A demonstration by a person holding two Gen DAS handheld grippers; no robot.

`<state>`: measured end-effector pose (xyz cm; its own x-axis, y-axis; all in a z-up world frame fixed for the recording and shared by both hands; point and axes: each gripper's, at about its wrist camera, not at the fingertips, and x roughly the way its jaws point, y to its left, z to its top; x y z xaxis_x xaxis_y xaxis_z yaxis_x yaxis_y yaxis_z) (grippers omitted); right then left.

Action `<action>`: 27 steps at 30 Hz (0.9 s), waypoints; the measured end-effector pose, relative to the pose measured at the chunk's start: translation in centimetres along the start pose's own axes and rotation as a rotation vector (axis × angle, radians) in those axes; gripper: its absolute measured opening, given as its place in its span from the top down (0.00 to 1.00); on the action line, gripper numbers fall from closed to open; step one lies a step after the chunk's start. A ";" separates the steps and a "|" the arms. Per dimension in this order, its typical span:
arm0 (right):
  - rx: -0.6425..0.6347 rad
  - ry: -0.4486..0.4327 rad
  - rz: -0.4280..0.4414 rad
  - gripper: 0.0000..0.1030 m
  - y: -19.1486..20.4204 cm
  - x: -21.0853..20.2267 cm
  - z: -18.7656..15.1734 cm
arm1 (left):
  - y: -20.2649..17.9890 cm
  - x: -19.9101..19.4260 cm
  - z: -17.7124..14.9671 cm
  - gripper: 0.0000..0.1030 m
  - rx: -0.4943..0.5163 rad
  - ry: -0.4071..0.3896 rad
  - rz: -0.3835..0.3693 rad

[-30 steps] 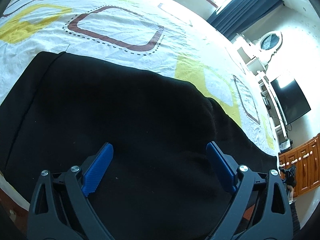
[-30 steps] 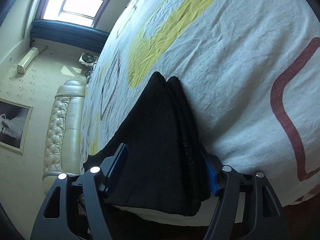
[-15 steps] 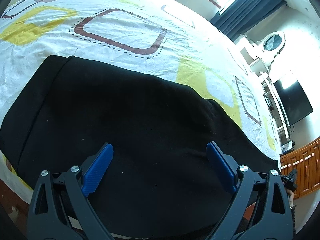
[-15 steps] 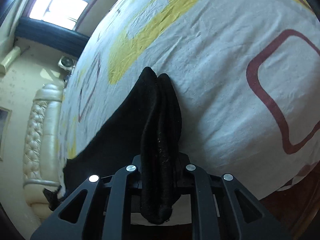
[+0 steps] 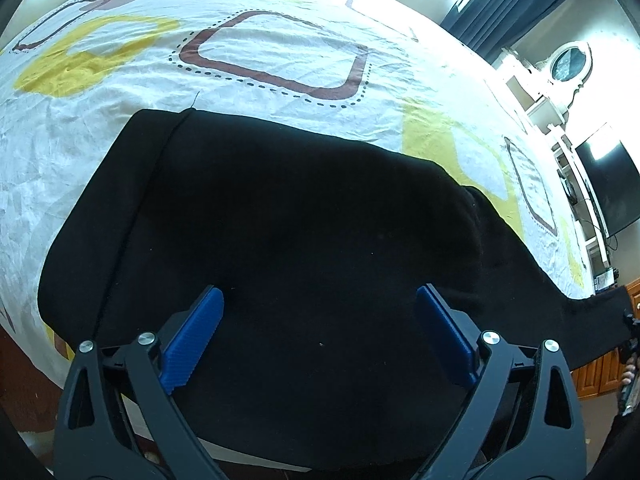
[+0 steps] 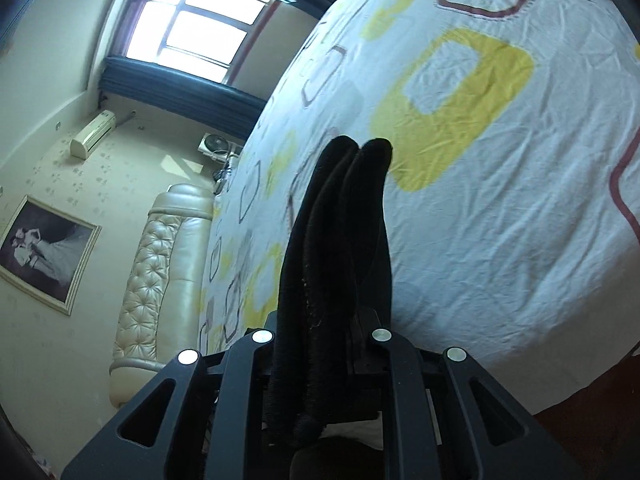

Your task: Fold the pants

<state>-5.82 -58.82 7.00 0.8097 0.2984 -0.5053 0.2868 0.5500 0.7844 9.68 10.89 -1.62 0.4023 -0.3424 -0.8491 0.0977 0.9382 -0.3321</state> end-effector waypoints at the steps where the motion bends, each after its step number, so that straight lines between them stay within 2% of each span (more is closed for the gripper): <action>1: -0.022 0.004 0.010 0.85 1.5 0.6 -0.2 | -0.1 0.1 -0.2 0.03 0.008 0.001 0.011; 7: -0.195 0.084 0.009 0.85 10.0 5.3 -3.1 | -1.1 0.5 -0.5 0.03 0.072 0.008 0.071; 11: -0.273 0.167 -0.018 0.85 13.7 10.5 -5.9 | -0.9 0.4 -0.4 0.03 0.064 0.012 0.063; 20: -0.345 0.286 -0.078 0.85 16.6 19.6 -12.4 | 0.4 0.0 0.1 0.03 -0.021 0.012 -0.013; 27: -0.455 0.327 -0.229 0.85 17.3 24.8 -17.1 | 0.1 0.0 0.1 0.03 -0.016 0.011 -0.011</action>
<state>10.47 -28.58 1.95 0.5330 0.3181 -0.7840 0.1289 0.8853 0.4468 9.80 10.99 -1.60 0.3914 -0.3534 -0.8496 0.0875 0.9334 -0.3480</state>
